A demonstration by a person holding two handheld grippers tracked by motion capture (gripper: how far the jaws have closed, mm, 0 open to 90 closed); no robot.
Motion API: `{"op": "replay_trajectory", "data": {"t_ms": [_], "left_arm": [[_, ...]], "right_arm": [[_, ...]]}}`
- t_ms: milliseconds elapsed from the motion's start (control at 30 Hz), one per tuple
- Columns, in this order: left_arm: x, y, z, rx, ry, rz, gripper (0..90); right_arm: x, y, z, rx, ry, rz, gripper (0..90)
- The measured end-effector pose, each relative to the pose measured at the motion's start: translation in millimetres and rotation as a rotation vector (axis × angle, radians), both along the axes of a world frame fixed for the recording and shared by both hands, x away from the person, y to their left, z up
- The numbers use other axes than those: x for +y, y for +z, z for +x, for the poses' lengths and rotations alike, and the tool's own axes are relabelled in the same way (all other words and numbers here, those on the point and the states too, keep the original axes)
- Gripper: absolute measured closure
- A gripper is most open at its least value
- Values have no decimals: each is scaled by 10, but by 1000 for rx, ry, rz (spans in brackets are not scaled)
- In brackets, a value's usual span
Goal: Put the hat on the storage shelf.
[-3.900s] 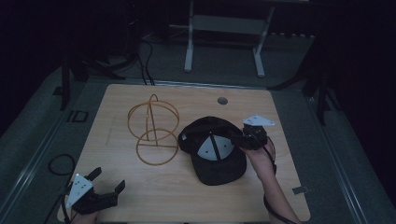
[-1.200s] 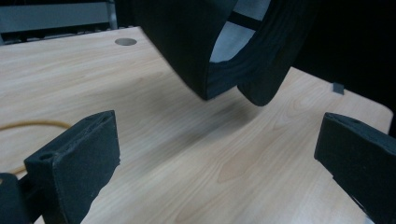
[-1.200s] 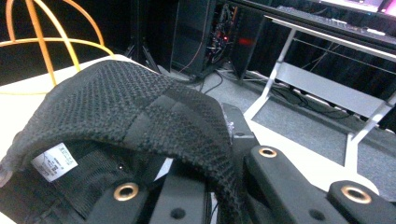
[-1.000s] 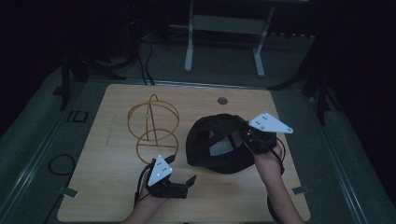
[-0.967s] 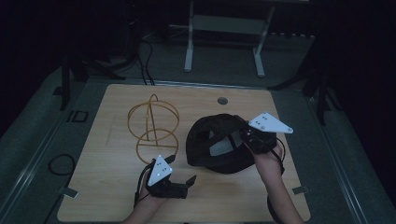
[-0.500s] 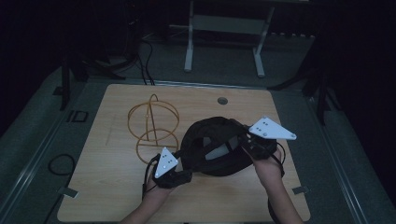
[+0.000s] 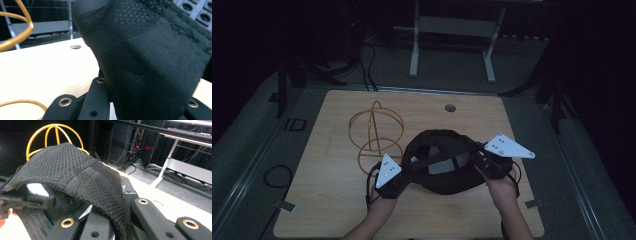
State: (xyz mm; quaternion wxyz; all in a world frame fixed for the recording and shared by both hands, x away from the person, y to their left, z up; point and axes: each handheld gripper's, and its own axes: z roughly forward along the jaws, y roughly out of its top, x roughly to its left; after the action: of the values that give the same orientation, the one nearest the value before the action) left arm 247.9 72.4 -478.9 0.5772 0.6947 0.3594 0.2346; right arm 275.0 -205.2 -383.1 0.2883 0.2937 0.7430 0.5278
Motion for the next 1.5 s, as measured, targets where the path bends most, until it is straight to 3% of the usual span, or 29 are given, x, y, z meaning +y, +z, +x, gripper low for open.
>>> {"op": "replay_trajectory", "data": {"t_ms": [167,200,300,633,733,800,933,1033,1167,1233,1267,1333,1500], "left_arm": [[39,71,10,-3,22,-14,881],[50,92,18,-3,28,-35,881],[50,120,9,-17,22,-23,882],[-30,280,-19,-34,-12,-11,886],[-48,336,-2,-30,-26,-12,887],[-62,379,4,-27,-33,-14,887],[-73,443,1,-51,-44,-55,886],[-101,488,4,-64,-43,-60,887],[-135,533,-2,-84,-52,-41,887],[-141,543,-2,-89,-57,-38,887],[-151,563,1,-94,-57,-33,887],[-156,569,2,-91,-63,-34,887],[-184,578,-51,-94,-67,-6,887]], "right_arm": [[-64,-82,-34,9,-24,-11,882],[-103,-122,-37,23,-26,-5,882],[-158,-175,-53,30,-30,-11,881],[-277,-457,-234,77,-20,54,872],[-309,-505,-283,83,-23,67,820],[-324,-509,-310,73,-20,45,767],[-334,-495,-348,62,6,20,665],[-349,-500,-364,64,29,20,604],[-376,-536,-389,97,81,1,446],[-380,-546,-403,105,93,-3,422],[-395,-567,-436,128,126,-15,370],[-404,-577,-456,128,132,-19,362],[-487,-651,-586,150,229,-55,291]]}}
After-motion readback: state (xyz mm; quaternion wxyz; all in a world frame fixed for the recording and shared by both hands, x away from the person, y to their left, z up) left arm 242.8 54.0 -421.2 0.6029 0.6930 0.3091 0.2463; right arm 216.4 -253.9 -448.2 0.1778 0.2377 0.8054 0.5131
